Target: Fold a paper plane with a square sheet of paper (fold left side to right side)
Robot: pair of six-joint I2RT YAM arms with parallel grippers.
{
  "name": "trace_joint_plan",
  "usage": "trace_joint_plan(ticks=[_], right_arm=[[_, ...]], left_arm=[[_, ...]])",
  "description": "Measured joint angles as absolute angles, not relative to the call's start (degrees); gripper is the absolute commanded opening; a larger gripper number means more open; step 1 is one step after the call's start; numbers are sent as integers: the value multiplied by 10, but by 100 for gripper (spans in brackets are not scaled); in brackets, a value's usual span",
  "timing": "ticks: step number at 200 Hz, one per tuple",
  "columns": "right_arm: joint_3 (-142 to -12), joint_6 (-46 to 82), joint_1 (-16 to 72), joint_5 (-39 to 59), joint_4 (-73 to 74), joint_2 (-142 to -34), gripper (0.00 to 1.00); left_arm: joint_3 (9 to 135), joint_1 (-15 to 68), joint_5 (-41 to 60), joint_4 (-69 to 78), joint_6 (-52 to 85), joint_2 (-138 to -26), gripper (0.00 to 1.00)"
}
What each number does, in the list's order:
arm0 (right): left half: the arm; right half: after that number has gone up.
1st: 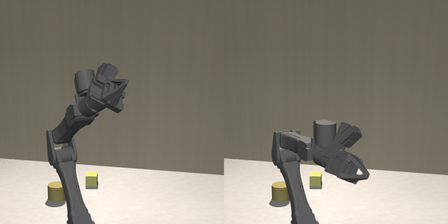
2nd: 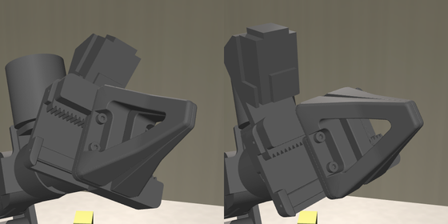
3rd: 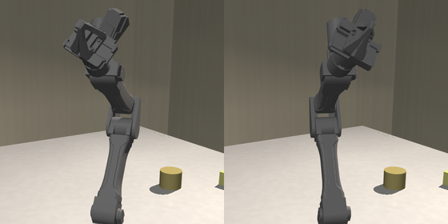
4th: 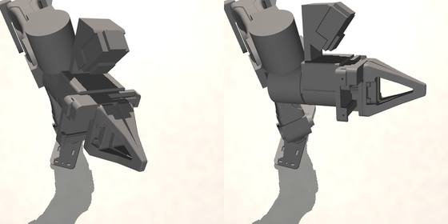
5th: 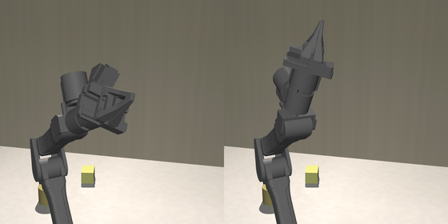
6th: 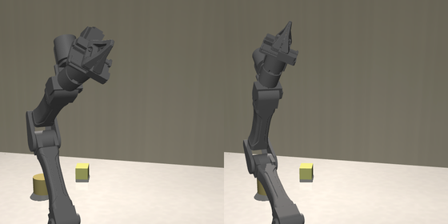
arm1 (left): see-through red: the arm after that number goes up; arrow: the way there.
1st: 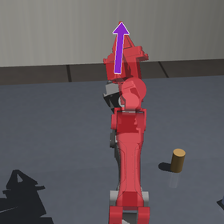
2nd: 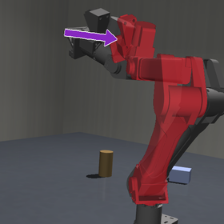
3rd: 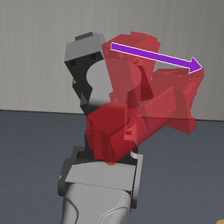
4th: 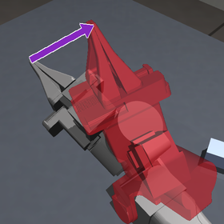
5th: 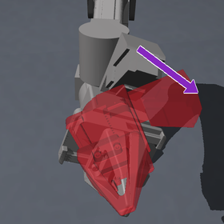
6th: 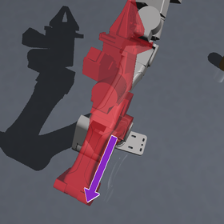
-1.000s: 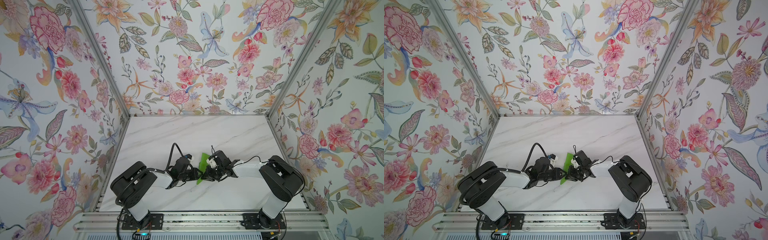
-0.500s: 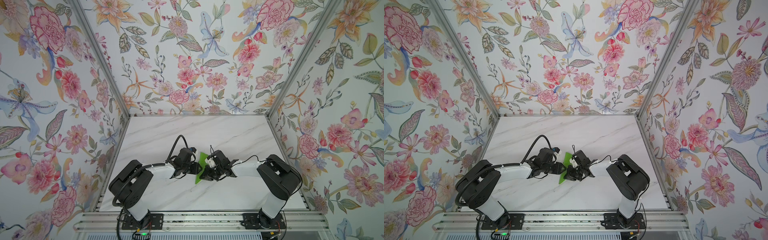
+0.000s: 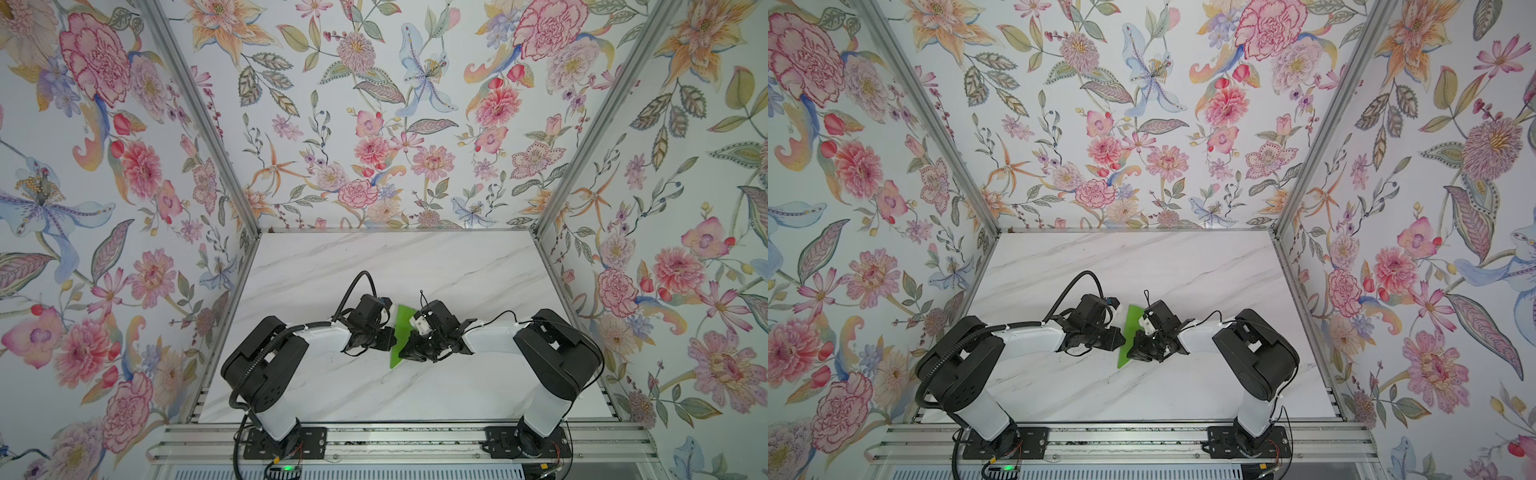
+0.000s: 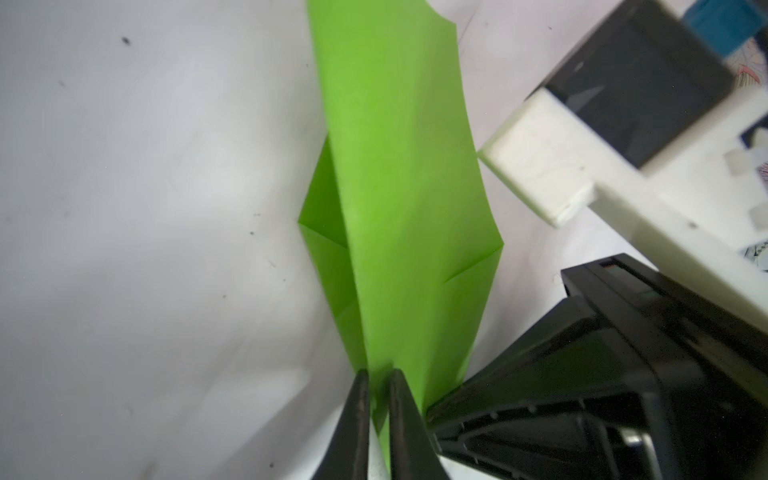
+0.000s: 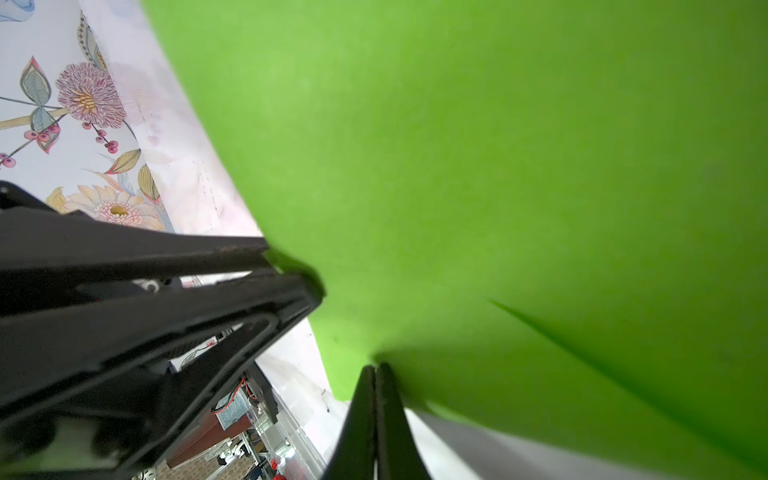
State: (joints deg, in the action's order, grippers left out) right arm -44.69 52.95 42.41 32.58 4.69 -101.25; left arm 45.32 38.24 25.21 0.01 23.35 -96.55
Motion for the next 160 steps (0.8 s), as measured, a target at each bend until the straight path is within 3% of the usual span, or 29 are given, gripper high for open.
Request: trace_joint_plan(ticks=[48,93,160], right_arm=[[-447,529,424,326,46,-1013,7],[-449,526,418,309,21,-989,27],[-401,527,342,282,2,-918,35]], left_arm=[[453,379,260,7,236,-975,0],[437,372,275,35,254,-981,0],[347,367,326,206,361,-978,0]])
